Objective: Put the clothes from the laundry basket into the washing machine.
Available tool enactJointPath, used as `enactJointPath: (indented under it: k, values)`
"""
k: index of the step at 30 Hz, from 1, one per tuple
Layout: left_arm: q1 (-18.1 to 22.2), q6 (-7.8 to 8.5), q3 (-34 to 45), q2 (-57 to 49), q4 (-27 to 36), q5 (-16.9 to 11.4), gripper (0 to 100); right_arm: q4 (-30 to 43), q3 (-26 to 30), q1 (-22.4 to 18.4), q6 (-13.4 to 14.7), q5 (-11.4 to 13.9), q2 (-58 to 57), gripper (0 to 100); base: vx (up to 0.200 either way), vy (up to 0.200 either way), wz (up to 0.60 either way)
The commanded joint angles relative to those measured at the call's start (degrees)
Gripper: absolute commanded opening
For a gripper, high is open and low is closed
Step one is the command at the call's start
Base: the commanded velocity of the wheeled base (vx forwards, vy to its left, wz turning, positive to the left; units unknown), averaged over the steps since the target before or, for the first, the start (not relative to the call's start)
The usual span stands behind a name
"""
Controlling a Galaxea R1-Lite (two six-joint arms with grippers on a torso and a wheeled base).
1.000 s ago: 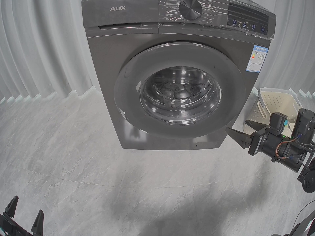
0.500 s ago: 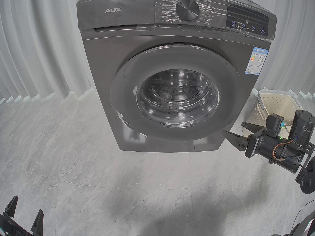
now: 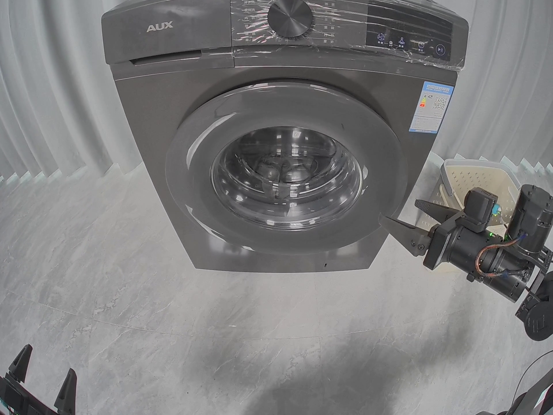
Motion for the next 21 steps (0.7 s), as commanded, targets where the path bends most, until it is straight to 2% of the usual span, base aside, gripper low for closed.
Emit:
enactJointPath:
  k: [1,12,17,21]
  values:
    - [0.0,-0.05,0.8,-0.8,0.0,0.1,100,0.0,-2.0,0.3,0.0,-0.1,1.2,100,0.2,0.0,0.0]
    - [-0.1,-0.23,0.8,-0.8,0.0,0.1,100,0.0,-5.4,3.8,0.0,-0.3,2.7,100,0.2,0.0,0.0]
    - [-0.1,-0.32,0.8,-0.8,0.0,0.1,100,-0.1,-8.1,3.7,-0.2,-0.8,4.0,100,0.0,0.0,0.0]
    - [-0.1,-0.32,0.8,-0.8,-0.1,0.1,100,-0.2,-10.7,3.5,-0.3,-4.2,4.1,100,0.0,0.0,0.0]
